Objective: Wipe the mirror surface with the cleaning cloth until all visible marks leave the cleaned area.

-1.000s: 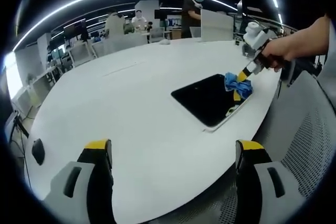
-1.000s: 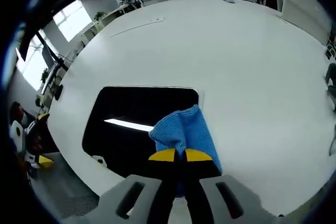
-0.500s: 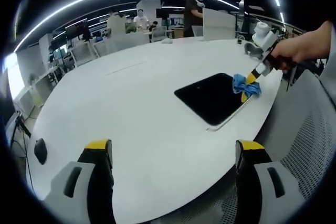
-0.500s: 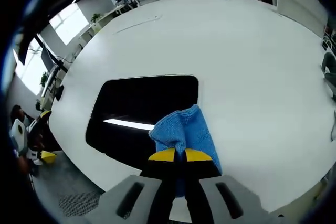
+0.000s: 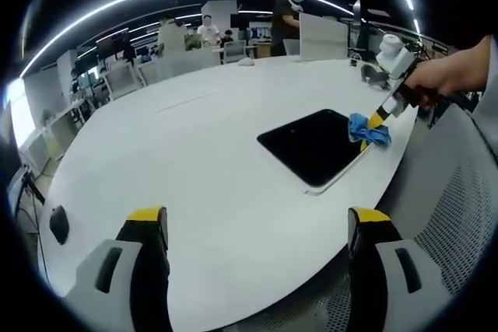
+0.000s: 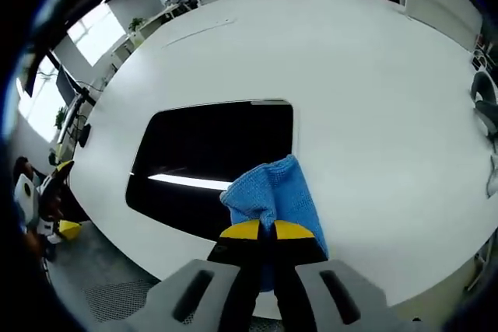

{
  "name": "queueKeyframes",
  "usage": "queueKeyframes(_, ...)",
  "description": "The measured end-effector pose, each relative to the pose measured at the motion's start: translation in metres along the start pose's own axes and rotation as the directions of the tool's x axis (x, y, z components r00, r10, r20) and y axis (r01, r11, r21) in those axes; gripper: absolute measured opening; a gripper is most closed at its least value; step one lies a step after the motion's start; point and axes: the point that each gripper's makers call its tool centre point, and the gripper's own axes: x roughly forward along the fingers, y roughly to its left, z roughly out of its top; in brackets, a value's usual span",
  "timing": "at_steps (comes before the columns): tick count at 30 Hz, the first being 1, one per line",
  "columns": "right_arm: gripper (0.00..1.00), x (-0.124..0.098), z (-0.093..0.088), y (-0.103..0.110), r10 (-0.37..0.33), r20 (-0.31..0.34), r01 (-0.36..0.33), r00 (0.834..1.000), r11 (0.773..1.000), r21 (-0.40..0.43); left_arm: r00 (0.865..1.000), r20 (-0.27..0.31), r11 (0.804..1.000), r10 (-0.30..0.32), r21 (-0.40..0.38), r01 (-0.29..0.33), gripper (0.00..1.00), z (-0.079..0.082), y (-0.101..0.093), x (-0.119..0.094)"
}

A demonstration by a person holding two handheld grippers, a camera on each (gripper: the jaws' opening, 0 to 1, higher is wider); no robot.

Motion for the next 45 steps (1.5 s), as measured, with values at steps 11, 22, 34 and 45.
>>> queueKeyframes(11,0.00,-0.001,0.002,0.010,0.025,0.003,-0.025,1.000,0.999,0.023,1.000,0.005,1.000,-0.001,0.000,0.001,0.97,0.002,-0.002,-0.001)
queueKeyframes(22,0.00,0.007,0.003,0.034,0.045,-0.010,-0.045,0.999,0.999,-0.009,1.000,0.005,1.000,0.004,0.002,-0.004,0.96,0.003,-0.002,-0.002)
queueKeyframes(34,0.00,0.010,0.006,0.051,0.067,-0.031,-0.068,0.997,0.998,-0.013,1.000,0.001,1.000,0.007,0.003,-0.007,0.96,0.002,-0.002,-0.002)
queueKeyframes(45,0.00,0.019,0.008,0.062,0.079,-0.045,-0.079,0.996,0.997,-0.013,1.000,-0.009,1.000,0.006,0.005,-0.006,0.96,0.000,-0.002,-0.002)
